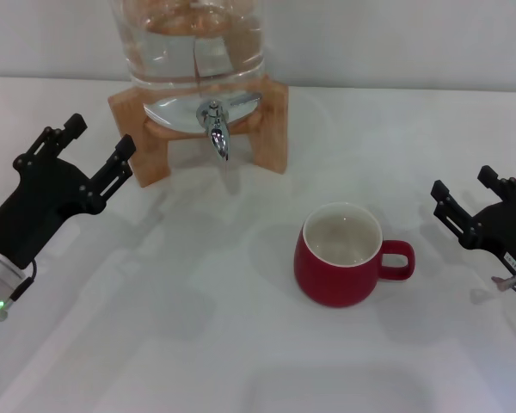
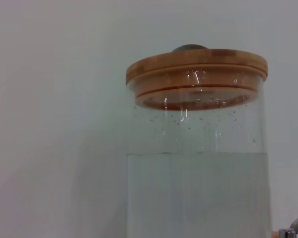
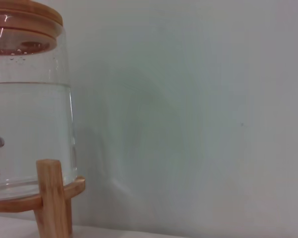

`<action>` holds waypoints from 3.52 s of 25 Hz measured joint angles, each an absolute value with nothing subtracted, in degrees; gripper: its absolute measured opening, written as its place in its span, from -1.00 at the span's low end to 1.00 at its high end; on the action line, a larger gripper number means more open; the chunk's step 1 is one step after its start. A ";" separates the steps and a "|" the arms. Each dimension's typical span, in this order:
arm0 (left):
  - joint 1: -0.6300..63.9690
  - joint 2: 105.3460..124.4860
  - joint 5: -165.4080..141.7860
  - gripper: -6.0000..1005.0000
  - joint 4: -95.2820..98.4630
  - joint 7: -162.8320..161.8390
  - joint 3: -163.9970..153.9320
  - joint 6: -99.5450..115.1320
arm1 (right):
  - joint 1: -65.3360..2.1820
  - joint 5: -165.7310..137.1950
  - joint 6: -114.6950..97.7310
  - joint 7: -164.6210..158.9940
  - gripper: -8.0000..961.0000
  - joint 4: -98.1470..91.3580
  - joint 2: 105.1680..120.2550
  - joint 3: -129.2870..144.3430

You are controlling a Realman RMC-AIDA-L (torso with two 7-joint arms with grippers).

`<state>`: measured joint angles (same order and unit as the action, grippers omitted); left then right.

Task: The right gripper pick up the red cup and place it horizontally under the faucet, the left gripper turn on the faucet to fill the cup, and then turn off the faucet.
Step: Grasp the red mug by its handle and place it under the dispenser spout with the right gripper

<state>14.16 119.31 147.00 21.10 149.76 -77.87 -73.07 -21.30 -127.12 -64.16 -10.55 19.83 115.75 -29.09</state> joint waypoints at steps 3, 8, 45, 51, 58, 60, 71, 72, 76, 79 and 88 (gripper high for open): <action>14.18 119.29 147.02 0.51 21.12 149.99 -77.46 -73.05 | -21.27 -126.97 -64.17 -10.55 0.57 19.84 115.75 -29.09; 14.23 119.27 147.04 0.51 21.16 150.01 -77.19 -73.03 | -21.26 -126.99 -64.17 -10.54 0.57 19.92 115.75 -29.09; 14.12 119.36 147.01 0.51 20.65 150.12 -76.55 -72.07 | -14.82 -127.26 -72.57 -10.54 0.57 19.38 115.37 -19.75; 14.11 119.36 147.03 0.51 20.75 150.12 -76.55 -72.06 | -14.90 -127.27 -72.70 -10.54 0.57 19.49 115.39 -16.48; 14.01 119.36 147.04 0.51 20.96 150.12 -76.55 -72.07 | -14.90 -127.26 -72.72 -10.54 0.56 19.85 115.40 -14.91; 13.96 119.36 147.04 0.51 21.05 150.12 -76.55 -72.06 | -14.97 -127.25 -72.72 -10.55 0.56 19.89 115.40 -14.05; 13.96 119.36 146.81 0.51 21.10 150.12 -76.55 -72.19 | -16.13 -127.36 -72.14 -10.53 0.56 20.65 115.50 -12.06; 13.94 119.35 146.80 0.51 21.10 150.11 -76.55 -72.24 | -16.28 -127.36 -72.04 -10.53 0.56 20.67 115.51 -12.05; 13.86 119.36 146.79 0.51 21.10 150.12 -76.56 -72.46 | -17.01 -127.34 -71.69 -10.53 0.56 20.74 115.59 -12.09; 13.76 119.36 146.81 0.51 21.10 150.12 -76.55 -72.59 | -17.46 -127.31 -71.36 -10.53 0.55 20.74 115.70 -12.18; 13.79 119.36 146.93 0.51 21.09 150.12 -76.55 -72.69 | -17.93 -126.99 -69.37 -10.54 0.55 20.84 115.96 -12.43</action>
<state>13.79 119.36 146.93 21.09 150.12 -76.55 -72.69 -17.93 -126.99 -69.37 -10.54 20.84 115.96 -12.43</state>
